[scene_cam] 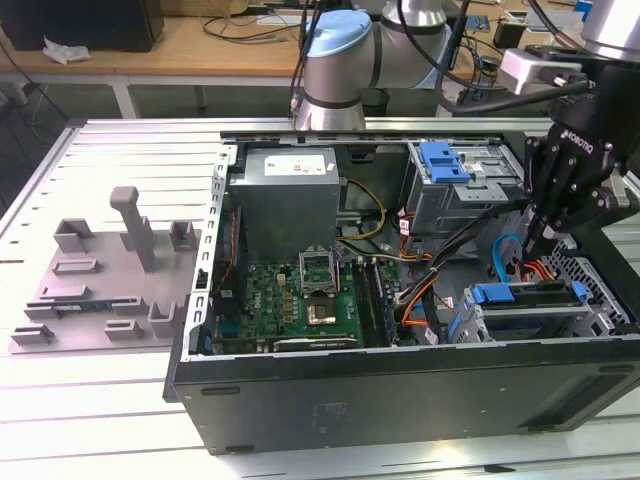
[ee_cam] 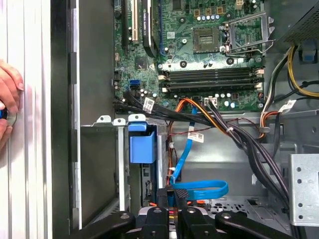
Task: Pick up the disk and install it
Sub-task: 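Insert the second disk wire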
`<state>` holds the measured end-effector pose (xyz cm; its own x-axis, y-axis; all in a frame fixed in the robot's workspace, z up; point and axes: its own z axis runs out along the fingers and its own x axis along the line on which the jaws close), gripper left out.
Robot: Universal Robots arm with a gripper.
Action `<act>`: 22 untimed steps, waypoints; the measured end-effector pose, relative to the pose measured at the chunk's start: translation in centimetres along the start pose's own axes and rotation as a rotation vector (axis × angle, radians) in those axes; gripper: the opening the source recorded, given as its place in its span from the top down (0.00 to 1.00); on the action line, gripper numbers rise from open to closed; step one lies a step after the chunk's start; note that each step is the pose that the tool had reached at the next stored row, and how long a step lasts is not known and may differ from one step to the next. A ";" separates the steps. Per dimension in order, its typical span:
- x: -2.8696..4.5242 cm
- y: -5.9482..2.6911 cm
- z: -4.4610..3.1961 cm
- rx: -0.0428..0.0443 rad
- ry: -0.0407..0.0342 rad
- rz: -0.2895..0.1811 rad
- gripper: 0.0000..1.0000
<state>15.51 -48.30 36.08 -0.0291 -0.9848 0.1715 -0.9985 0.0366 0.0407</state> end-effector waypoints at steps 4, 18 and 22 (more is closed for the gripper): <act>0.71 -0.07 0.12 -0.0011 -0.0152 0.002 0.83; 3.09 -0.40 0.56 -0.0061 -0.1258 0.007 0.83; 3.64 -0.46 0.71 -0.0069 -0.1404 0.010 0.83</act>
<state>15.83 -52.02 35.98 -0.0454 -0.9984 0.0326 -0.9978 0.0469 0.0466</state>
